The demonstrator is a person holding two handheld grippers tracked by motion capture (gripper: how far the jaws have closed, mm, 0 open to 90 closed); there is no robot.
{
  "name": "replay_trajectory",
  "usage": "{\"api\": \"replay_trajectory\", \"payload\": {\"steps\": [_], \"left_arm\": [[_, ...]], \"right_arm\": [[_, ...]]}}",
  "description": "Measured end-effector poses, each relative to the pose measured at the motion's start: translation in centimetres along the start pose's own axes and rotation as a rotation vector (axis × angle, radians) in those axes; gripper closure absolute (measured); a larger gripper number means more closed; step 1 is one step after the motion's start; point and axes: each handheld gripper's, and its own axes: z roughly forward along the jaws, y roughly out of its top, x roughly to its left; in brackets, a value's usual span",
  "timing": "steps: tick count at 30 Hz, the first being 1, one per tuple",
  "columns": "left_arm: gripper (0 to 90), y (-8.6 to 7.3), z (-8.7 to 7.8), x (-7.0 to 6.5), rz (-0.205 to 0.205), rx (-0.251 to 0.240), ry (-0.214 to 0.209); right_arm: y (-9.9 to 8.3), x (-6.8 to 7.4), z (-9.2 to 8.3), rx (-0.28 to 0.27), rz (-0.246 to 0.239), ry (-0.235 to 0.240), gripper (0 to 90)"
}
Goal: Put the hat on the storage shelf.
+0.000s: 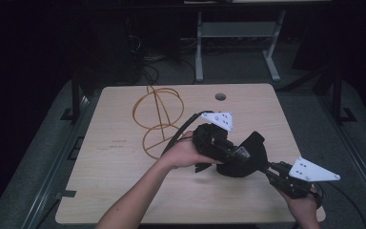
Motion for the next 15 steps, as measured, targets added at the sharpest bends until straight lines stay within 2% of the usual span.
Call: {"api": "replay_trajectory", "payload": {"steps": [1, 2, 4, 5, 6, 7, 8, 9, 12, 14, 15], "left_arm": [[71.8, 0.0, 0.0, 0.0, 0.0, 0.0, 0.0], [69.2, -0.1, -0.2, -0.1, 0.008, 0.007, 0.047], [67.4, -0.2, -0.4, -0.1, 0.012, 0.01, 0.062], [61.6, -0.2, -0.5, -0.2, 0.006, 0.009, 0.078], [59.6, -0.3, -0.8, -0.3, 0.005, 0.012, 0.107], [58.5, -0.3, -1.0, -0.4, 0.007, 0.018, 0.128], [57.3, -0.3, -1.0, -0.4, 0.007, 0.018, 0.128], [55.9, -0.5, -1.4, -0.5, 0.011, 0.025, 0.162], [50.5, -0.8, -2.1, -0.9, 0.02, 0.028, 0.204], [47.1, -0.9, -2.4, -0.9, 0.023, 0.025, 0.213], [45.2, -1.3, -2.9, -1.1, 0.02, 0.019, 0.236]], "right_arm": [[0.0, 0.0, 0.0, 0.0, 0.0, 0.0, 84.0], [0.2, -0.2, -0.1, 0.01, 0.021, 0.013, 84.6], [0.4, -0.2, -0.1, 0.01, 0.031, 0.021, 85.1], [0.7, -0.5, -0.3, 0.004, 0.059, 0.037, 85.9], [0.9, -0.5, -0.3, 0.005, 0.075, 0.045, 86.1], [1.0, -0.6, -0.3, 0.006, 0.077, 0.05, 86.3], [1.0, -0.6, -0.3, 0.006, 0.077, 0.05, 86.3], [1.4, -0.8, -0.2, 0.014, 0.091, 0.07, 86.9], [2.0, -0.9, -0.1, 0.028, 0.109, 0.085, 86.9], [2.2, -1.0, 0.0, 0.028, 0.11, 0.089, 87.0], [2.5, -1.3, 0.0, 0.033, 0.122, 0.098, 87.2]]}}
